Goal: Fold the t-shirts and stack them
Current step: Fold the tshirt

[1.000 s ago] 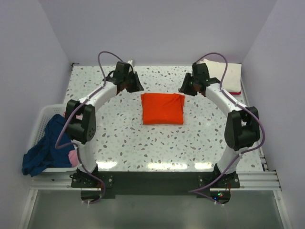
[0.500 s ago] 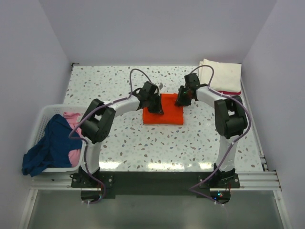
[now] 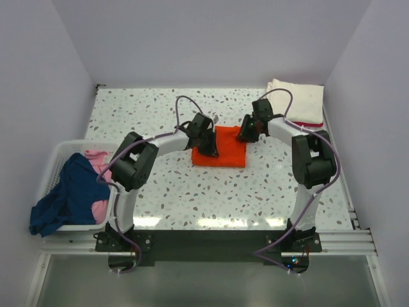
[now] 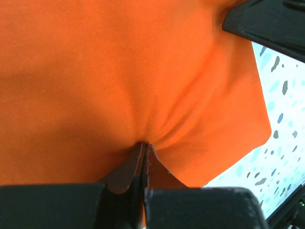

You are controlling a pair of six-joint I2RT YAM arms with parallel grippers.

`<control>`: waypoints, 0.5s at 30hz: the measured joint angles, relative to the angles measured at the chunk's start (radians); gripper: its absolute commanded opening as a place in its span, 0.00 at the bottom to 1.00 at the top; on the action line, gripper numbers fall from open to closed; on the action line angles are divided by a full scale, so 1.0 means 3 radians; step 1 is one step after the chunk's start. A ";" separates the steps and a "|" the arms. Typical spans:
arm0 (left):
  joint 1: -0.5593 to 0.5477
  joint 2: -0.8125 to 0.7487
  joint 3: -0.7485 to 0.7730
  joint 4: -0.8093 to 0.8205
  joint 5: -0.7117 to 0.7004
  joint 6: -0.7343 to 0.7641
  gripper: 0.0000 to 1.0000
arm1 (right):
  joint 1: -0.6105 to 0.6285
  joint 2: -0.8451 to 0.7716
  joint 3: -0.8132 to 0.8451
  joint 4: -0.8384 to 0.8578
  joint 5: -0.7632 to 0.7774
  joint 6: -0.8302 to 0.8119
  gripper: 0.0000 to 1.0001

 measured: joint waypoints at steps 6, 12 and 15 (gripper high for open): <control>-0.0006 -0.0036 0.0039 -0.0050 -0.0006 0.0019 0.04 | -0.0006 -0.0031 0.0066 0.0001 -0.0103 0.0045 0.33; -0.0033 -0.0109 0.0080 -0.0036 0.0036 0.0018 0.04 | -0.0013 -0.0023 0.0094 0.0047 -0.0230 0.0109 0.32; -0.0085 -0.0109 0.0081 -0.0005 0.0072 0.0015 0.04 | -0.0013 0.0047 0.0196 0.0055 -0.0267 0.0134 0.32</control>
